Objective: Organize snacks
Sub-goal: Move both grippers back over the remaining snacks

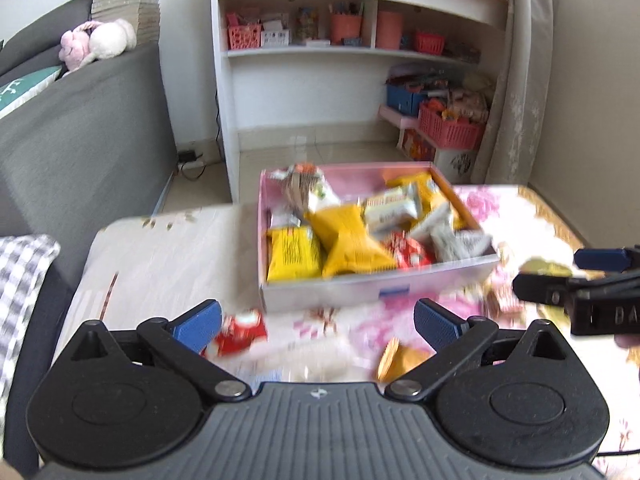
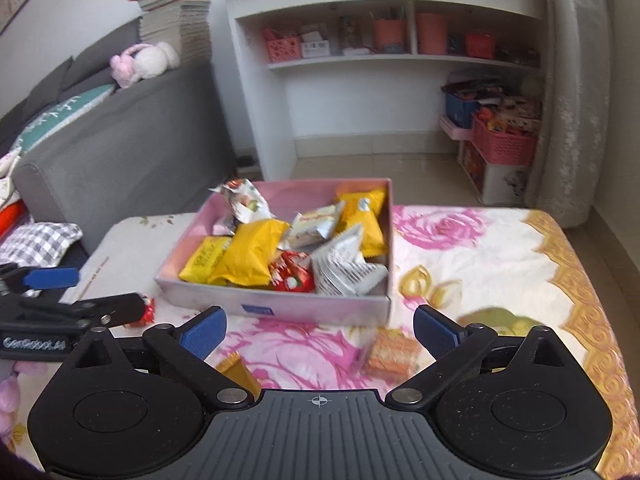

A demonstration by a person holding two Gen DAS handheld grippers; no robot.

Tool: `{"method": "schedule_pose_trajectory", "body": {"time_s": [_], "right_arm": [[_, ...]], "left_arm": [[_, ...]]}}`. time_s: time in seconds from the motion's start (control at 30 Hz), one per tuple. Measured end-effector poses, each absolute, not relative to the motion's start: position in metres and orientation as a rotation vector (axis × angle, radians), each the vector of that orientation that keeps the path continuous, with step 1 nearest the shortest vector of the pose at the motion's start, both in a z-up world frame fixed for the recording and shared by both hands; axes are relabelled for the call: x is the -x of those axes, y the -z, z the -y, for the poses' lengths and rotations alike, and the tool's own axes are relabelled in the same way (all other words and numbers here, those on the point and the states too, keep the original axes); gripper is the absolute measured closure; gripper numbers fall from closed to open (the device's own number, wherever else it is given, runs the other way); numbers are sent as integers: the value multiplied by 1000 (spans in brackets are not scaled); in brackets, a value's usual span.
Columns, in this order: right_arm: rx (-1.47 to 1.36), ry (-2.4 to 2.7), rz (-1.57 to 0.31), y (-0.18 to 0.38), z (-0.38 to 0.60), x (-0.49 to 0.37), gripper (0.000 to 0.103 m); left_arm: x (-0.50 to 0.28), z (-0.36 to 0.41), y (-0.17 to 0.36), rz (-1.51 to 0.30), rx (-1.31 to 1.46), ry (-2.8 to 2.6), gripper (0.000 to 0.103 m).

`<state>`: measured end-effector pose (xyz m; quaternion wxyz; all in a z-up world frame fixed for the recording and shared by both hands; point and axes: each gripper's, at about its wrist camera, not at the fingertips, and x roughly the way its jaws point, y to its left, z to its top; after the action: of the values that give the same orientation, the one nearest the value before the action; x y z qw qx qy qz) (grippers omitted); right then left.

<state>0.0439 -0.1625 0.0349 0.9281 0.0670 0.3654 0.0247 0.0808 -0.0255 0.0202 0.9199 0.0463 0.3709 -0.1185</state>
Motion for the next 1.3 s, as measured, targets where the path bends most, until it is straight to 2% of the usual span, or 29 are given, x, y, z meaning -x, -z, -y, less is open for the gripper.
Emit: {"method": "schedule_pose_trajectory", "body": {"time_s": [0.5, 0.6, 0.9, 1.1, 1.3], "right_arm": [[-49, -17, -770, 4, 170, -3, 1], [-30, -13, -769, 15, 172, 4, 1], [35, -95, -772, 49, 166, 19, 1], [34, -125, -782, 61, 157, 13, 1], [34, -113, -791, 67, 165, 12, 0]], "left_arm": [[-47, 6, 29, -816, -112, 298, 0], [-40, 3, 44, -745, -160, 422, 0], [-42, -11, 77, -776, -166, 496, 2], [-46, -11, 80, -763, -154, 499, 7], [-45, -10, 76, -763, -145, 551, 19]]}}
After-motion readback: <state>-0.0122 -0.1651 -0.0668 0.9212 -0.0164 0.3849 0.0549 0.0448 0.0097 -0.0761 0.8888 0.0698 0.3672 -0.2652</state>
